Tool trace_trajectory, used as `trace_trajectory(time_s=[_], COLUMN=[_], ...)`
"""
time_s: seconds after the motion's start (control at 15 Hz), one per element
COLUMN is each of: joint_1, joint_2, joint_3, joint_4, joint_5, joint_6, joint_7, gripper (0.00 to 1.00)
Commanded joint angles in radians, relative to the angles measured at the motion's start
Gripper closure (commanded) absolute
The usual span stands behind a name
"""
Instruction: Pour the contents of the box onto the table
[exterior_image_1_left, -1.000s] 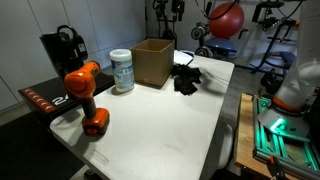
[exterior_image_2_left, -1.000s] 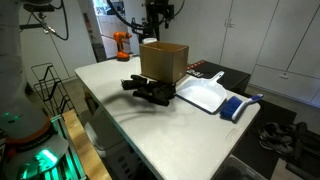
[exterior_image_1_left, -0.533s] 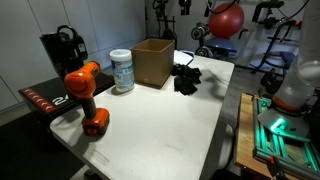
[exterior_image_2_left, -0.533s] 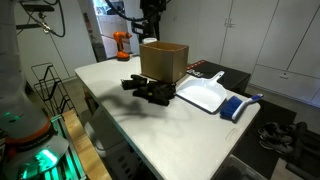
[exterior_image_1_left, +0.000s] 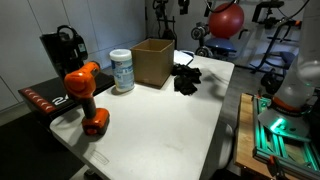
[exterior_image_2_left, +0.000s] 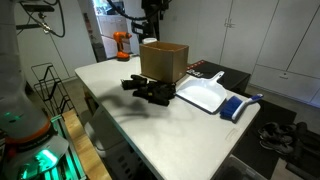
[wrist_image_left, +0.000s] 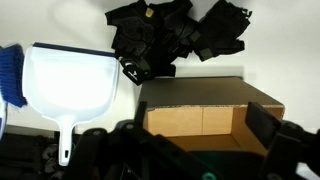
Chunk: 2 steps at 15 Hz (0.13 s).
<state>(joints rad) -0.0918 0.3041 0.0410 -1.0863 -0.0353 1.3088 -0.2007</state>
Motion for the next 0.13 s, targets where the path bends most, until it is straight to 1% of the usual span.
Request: trace_trajectory(time_s=[0.0,0.07], joint_1=[0.000,0.000], joint_2=[0.000,0.000], joint_3=[0.000,0.000], joint_4=[0.000,0.001], joint_5=[0.000,0.000], joint_6=[0.000,0.000], joint_7=[0.000,0.000], gripper=[0.00,0.00])
